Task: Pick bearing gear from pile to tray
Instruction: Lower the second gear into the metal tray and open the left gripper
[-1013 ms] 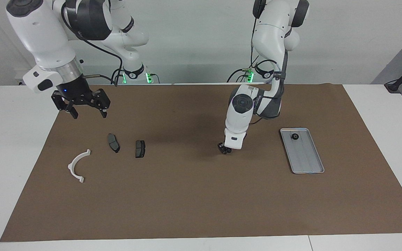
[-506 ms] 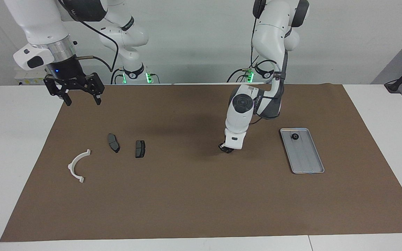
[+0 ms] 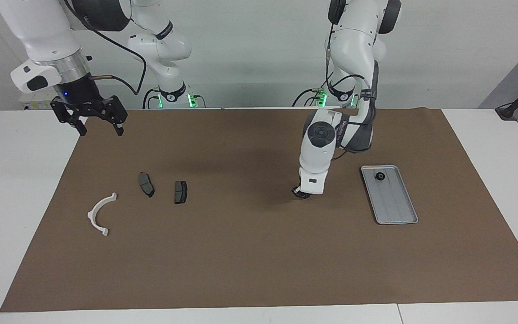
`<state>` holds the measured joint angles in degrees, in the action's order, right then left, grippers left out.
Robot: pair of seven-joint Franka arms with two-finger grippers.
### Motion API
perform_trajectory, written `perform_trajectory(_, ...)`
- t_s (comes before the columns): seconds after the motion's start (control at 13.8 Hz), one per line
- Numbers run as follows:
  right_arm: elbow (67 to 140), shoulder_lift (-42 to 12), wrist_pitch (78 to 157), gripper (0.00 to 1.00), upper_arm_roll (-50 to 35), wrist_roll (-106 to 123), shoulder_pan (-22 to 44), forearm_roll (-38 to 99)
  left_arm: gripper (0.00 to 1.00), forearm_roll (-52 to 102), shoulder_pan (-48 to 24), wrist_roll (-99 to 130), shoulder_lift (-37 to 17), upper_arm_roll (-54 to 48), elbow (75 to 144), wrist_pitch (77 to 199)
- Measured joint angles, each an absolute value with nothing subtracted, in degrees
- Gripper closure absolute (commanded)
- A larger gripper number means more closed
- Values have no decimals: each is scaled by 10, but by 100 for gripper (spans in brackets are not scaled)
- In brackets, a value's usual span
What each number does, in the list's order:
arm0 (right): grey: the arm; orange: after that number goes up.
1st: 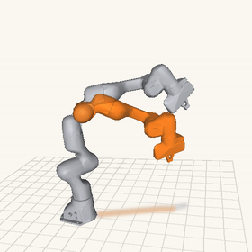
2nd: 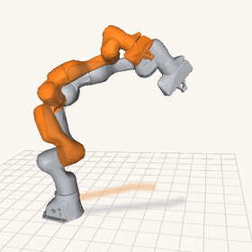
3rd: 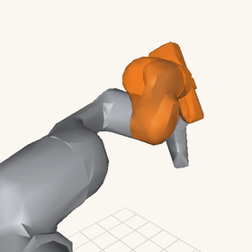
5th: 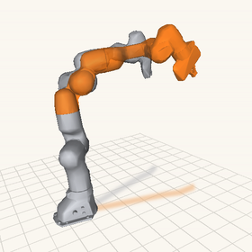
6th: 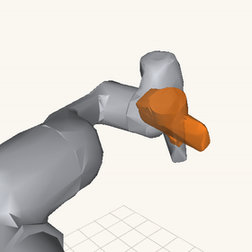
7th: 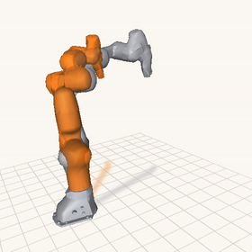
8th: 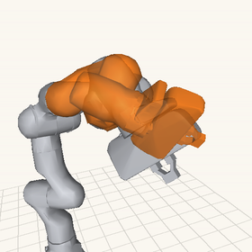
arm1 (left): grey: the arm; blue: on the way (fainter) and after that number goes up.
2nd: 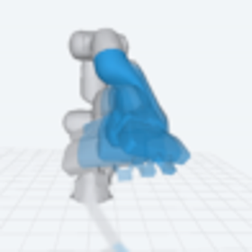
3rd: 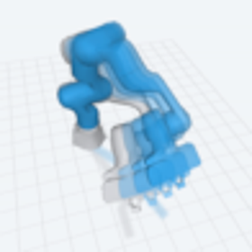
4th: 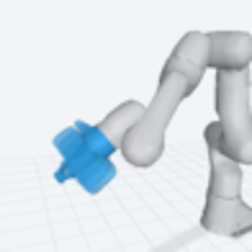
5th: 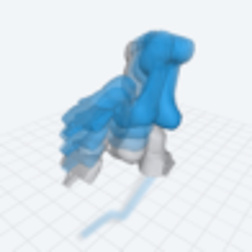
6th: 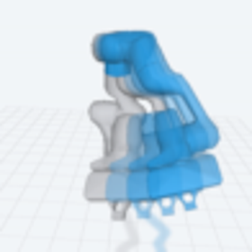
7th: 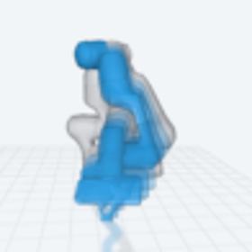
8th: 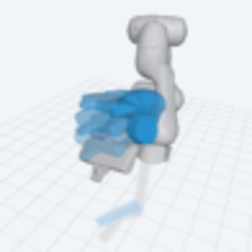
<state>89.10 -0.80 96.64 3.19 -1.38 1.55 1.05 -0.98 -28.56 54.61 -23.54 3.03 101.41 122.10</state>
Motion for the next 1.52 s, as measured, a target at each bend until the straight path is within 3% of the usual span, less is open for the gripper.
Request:
perform_trajectory(0.29, 891, -8, 966, 0, 32, -14, 16, 11, 100, -12, -157, 341, -143, 35, 1080, 1194)
perform_trajectory(0.58, 893, -8, 962, 0, 32, -14, 16, 11, 100, -12, -40, 166, -122, 35, 1123, 1227)
perform_trajectory(1.52, 897, -8, 947, 0, 30, -14, 16, 11, 100, -11, -27, 159, -176, 23, 1146, 1333)
